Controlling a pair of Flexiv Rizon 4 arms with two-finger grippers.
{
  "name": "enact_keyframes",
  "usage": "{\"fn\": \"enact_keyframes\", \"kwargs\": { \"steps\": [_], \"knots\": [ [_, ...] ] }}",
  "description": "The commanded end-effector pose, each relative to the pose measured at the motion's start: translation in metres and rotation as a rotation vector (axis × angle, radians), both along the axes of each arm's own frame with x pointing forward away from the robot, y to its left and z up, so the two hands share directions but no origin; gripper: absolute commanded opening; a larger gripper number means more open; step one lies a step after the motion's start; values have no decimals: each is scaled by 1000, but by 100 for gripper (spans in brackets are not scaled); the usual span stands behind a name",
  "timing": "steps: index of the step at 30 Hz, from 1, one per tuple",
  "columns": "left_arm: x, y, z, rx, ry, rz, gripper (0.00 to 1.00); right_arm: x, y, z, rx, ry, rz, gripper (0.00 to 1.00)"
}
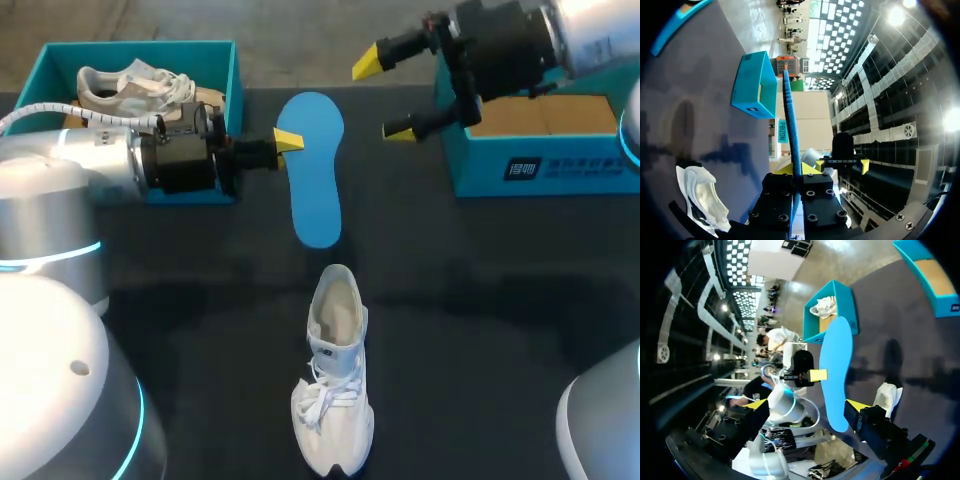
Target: Take the shoe out of the shoebox, open the shoe tongue, remove and reinsert the insole, then place the shoe into the shoebox
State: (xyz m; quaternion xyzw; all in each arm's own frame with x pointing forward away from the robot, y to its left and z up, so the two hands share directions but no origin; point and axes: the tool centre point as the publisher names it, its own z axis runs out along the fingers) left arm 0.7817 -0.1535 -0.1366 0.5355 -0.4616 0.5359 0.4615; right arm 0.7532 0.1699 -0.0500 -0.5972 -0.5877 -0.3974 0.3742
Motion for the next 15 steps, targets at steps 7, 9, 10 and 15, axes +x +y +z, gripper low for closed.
{"fn": "enact_keyframes", "kwargs": {
  "steps": [7, 9, 10, 15],
  "knots": [
    [-1, 1, 0, 2, 0, 1, 0, -4, -1, -20, 283, -1, -20, 100],
    [-1, 1, 0, 2, 0, 1, 0, -4, -1, -22, 295, -7, -24, 100],
    [-1, 1, 0, 2, 0, 1, 0, -4, -1, -23, 304, -15, -26, 100],
    [-1, 1, 0, 2, 0, 1, 0, -4, -1, -25, 308, -17, -26, 100]
  ]
}}
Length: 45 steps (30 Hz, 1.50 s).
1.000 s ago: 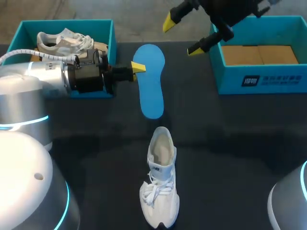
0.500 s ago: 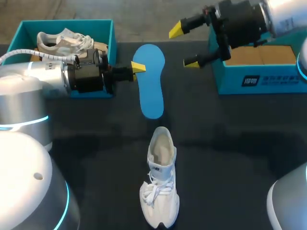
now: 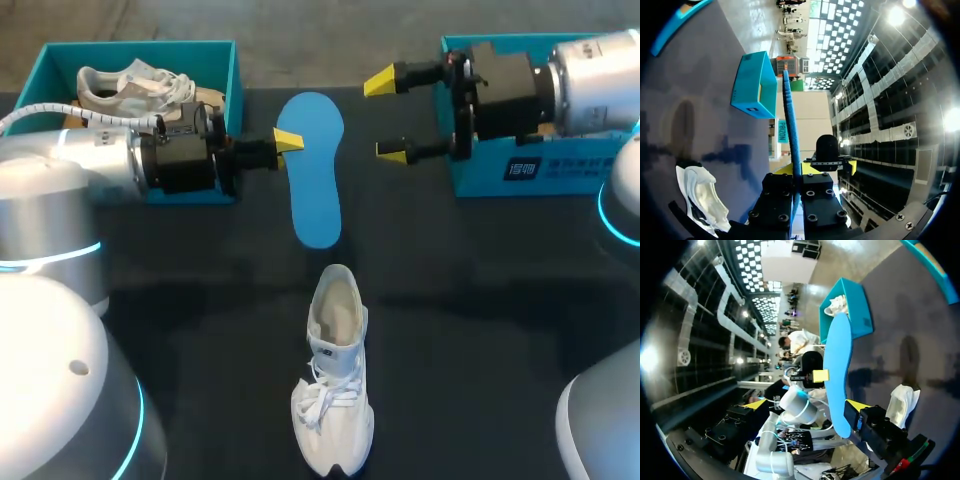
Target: Take the shoe out of the shoebox, open the shoe tongue, remove and reinsert the insole, then place the shoe into the shoebox
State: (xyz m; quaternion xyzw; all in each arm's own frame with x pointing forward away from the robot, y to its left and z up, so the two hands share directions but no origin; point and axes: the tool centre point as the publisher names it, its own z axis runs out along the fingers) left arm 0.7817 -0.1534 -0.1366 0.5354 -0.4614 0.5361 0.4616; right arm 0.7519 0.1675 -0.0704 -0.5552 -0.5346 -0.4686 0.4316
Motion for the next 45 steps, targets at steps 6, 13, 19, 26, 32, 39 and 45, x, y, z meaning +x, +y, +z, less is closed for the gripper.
{"fn": "enact_keyframes", "kwargs": {
  "steps": [6, 13, 19, 26, 32, 39, 45],
  "knots": [
    [-1, 0, 0, 2, 0, 1, 0, -3, 1, -5, 83, -4, -2, 100],
    [3, -2, 4, 28, -167, 52, 0, -3, 1, -5, 83, -4, -2, 100],
    [2, 8, 8, 24, -577, 130, 0, -3, 1, -5, 83, -4, -2, 100],
    [-10, 19, 16, 4, -1167, 296, 0, -3, 1, -5, 83, -4, -2, 100],
    [-22, 29, 15, -63, -1564, 338, 0, -3, 1, -5, 83, -4, -2, 100],
    [-18, 35, 27, -142, -1826, 361, 0, -3, 1, -5, 83, -4, -2, 100],
    [-9, 32, 36, -121, -2050, 318, 0, -3, 1, -5, 83, -4, -2, 100]
  ]
}}
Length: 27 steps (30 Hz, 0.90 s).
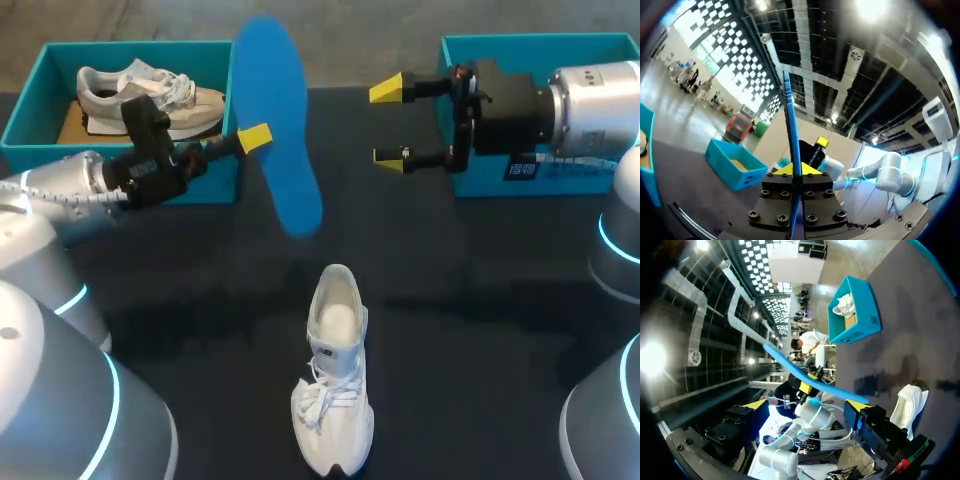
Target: Take the shoe out of the shoebox, open the shoe tongue, remove and reinsert the insole, then place the shoe into the shoebox
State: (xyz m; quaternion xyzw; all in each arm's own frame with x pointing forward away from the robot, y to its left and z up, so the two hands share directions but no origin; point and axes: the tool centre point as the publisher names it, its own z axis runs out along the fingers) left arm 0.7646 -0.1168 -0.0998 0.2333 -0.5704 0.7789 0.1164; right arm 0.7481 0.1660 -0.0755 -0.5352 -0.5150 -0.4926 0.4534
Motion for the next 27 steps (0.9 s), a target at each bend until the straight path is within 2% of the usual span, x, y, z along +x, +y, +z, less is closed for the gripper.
{"fn": "enact_keyframes", "kwargs": {
  "steps": [1, 2, 14, 19, 20, 24, 27],
  "knots": [
    [11, -6, -1, 1, -1075, 109, 0, 1, 3, 0, -2, 1, -2, 100],
    [13, -7, -2, 35, -1120, 121, 0, 1, 3, 0, -2, 1, -2, 100],
    [13, -7, -2, 35, -1120, 121, 0, 1, 3, 0, -2, 1, -2, 100],
    [4, -2, 3, 5, -1403, -17, 0, 1, 3, 0, -2, 1, -2, 100],
    [2, 0, 4, 35, -1506, -27, 0, 1, 3, 0, -2, 1, -2, 100],
    [0, 3, 6, 43, -1669, -106, 0, 1, 3, 0, -2, 1, -2, 100],
    [1, 9, 7, 54, -1870, -187, 0, 1, 3, 0, -2, 1, -2, 100]
  ]
}}
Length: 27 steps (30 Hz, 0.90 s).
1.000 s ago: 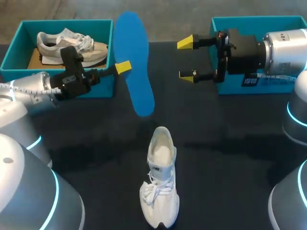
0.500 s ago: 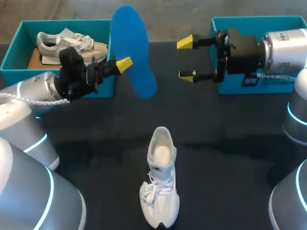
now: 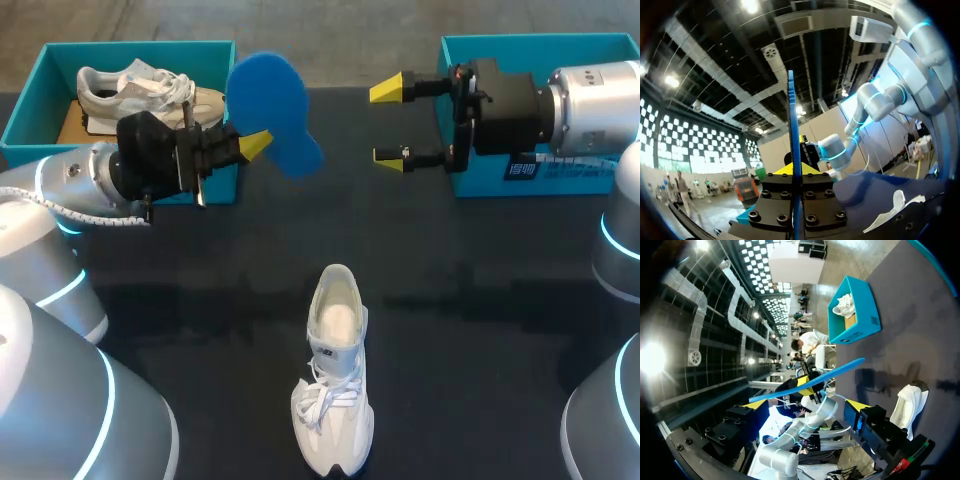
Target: Take the shoe out of the shoebox, open the shoe tongue, remove and reinsert the insole, then place the shoe into the shoebox
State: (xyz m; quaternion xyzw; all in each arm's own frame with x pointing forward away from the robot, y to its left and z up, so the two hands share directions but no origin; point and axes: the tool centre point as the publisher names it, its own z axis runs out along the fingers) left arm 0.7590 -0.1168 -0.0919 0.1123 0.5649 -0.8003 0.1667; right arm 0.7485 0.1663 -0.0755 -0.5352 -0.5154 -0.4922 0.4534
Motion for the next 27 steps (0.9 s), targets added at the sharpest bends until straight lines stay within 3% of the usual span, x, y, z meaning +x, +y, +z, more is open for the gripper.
{"fn": "enact_keyframes", "kwargs": {
  "steps": [1, 5, 12, 22, 27],
  "knots": [
    [8, 10, -1, 171, -1036, -173, 0, 0, 3, 0, -2, 1, -2, 100],
    [11, 14, 0, 233, -1183, -187, 0, 0, 3, 0, -2, 1, -2, 100],
    [11, 10, -7, 335, -1321, -196, 0, 0, 3, 0, -2, 1, -2, 100],
    [10, 4, -9, 483, -1594, -35, 0, 0, 3, 0, -2, 1, -2, 100],
    [11, 4, -5, 512, -1689, -29, 0, 0, 3, 0, -2, 1, -2, 100]
  ]
}}
